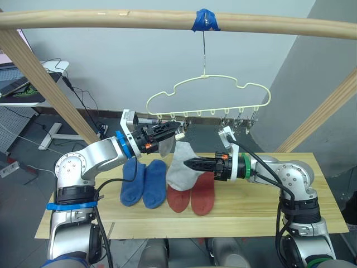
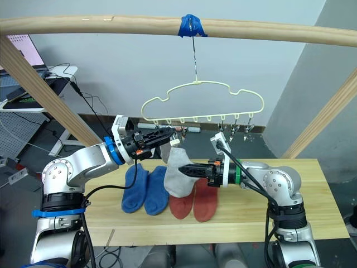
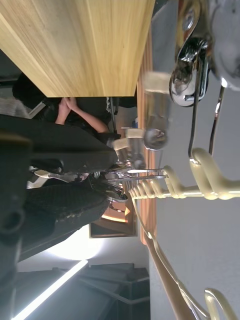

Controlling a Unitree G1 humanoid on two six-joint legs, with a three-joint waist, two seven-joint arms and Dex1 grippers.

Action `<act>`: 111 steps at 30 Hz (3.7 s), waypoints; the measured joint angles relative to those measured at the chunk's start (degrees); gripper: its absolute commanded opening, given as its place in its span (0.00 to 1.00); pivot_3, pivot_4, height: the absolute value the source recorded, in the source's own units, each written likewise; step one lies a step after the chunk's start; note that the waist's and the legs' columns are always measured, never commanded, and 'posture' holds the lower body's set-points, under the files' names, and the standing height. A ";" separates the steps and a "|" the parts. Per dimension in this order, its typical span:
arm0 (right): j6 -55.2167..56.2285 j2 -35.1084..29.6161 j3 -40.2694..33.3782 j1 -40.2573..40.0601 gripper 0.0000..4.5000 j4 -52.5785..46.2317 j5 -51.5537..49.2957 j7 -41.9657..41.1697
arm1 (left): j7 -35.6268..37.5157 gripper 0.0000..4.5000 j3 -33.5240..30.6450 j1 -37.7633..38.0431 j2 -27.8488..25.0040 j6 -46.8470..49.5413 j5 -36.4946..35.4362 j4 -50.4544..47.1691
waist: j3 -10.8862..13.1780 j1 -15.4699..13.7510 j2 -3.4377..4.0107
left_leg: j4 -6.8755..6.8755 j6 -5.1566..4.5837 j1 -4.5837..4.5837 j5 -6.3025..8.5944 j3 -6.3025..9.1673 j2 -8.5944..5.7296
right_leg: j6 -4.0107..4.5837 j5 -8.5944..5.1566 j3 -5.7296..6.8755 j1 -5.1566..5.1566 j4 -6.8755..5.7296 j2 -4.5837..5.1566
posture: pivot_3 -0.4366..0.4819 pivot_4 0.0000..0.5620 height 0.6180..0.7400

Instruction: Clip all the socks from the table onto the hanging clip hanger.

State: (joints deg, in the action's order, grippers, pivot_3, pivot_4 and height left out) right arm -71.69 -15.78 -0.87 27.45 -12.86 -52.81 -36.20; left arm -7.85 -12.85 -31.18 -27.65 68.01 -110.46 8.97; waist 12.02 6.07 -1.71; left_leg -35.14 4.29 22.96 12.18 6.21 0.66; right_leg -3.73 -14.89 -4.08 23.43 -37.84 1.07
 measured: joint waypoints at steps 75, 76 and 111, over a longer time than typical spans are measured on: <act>9.84 -5.83 10.76 7.65 0.00 4.39 9.83 -7.55 | 7.33 0.07 2.42 1.94 -2.01 -1.19 5.26 -4.30 | 0.09 -0.97 0.08 | 0.12 0.00 0.06 0.00 -0.01 0.01 | 0.03 -0.03 0.00 0.08 0.14 0.00 | 0.37 0.35 1.00; 9.79 -5.83 10.76 7.67 0.00 4.55 9.83 -7.60 | 7.35 0.07 2.42 1.96 -2.01 -1.19 5.38 -4.30 | 0.09 -1.00 0.08 | 0.12 0.00 0.06 0.00 -0.01 0.01 | 0.03 -0.03 0.00 0.08 0.14 0.00 | 0.37 0.35 1.00; 30.55 -13.05 16.66 -2.13 0.00 -11.11 27.59 -6.99 | 12.43 0.07 0.91 2.08 -1.85 -4.15 15.75 -5.04 | 0.73 -1.19 0.08 | 0.18 0.01 0.07 0.00 -0.04 0.01 | -0.03 -0.08 -0.01 0.10 0.20 0.02 | 0.37 0.38 1.00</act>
State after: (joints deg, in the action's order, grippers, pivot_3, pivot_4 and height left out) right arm -41.15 -28.83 15.79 25.31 -23.97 -25.22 -43.18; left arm 4.58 -11.93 -29.10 -29.50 63.86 -94.70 3.94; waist 12.74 4.88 -1.63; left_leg -34.96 4.31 23.04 12.18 6.17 0.67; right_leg -3.76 -14.97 -4.09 23.52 -37.64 1.09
